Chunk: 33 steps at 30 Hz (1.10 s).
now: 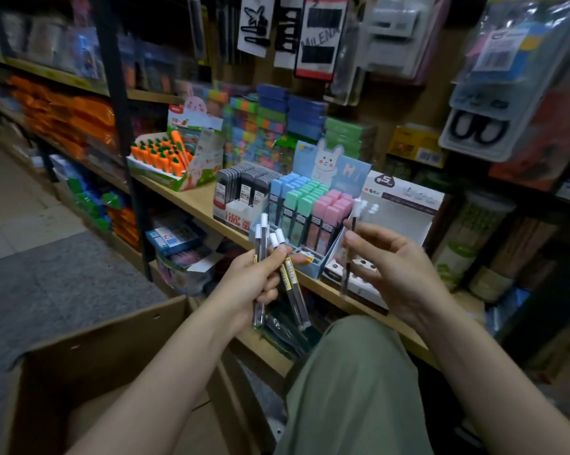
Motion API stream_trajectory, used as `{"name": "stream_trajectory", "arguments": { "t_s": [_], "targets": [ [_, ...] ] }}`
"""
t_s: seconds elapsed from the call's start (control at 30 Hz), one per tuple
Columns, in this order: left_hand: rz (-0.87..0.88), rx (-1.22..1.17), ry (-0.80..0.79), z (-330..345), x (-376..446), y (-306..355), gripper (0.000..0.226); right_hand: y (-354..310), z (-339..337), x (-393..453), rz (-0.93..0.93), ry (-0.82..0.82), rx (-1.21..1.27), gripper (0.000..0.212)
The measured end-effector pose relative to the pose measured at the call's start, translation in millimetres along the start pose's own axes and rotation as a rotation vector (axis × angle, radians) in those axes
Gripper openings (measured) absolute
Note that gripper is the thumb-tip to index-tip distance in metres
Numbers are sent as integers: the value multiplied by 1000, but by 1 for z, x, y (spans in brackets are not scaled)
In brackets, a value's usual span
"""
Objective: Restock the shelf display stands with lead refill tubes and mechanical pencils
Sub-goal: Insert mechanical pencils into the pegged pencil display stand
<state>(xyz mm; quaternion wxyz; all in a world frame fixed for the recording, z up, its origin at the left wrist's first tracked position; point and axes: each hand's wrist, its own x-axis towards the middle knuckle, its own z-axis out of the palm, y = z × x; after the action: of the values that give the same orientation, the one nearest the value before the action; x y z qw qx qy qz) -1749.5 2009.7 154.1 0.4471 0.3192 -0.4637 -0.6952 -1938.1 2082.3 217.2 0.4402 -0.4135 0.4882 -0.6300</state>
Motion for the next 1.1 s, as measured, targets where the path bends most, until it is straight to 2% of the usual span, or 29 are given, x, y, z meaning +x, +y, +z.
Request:
{"name": "stream_trajectory", "arguments": {
  "t_s": [0.23, 0.3, 0.5, 0.77, 0.93, 1.1],
  "targets": [
    [-22, -20, 44, 2, 10, -8, 24, 0, -35, 29, -406, 249, -675, 21],
    [-31, -25, 53, 3, 13, -10, 24, 3, -40, 36, -488, 288, -776, 19],
    [-40, -19, 71, 5, 18, -14, 22, 12, -43, 48, -552, 285, -784, 43],
    [-43, 20, 72, 10, 20, -14, 22, 17, -38, 52, -607, 246, -822, 52],
    [-40, 21, 58, 11, 18, -12, 24, 21, -33, 52, -603, 244, -857, 50],
    [-30, 20, 51, 11, 18, -10, 36, 32, -30, 46, -681, 284, -936, 49]
  ]
}}
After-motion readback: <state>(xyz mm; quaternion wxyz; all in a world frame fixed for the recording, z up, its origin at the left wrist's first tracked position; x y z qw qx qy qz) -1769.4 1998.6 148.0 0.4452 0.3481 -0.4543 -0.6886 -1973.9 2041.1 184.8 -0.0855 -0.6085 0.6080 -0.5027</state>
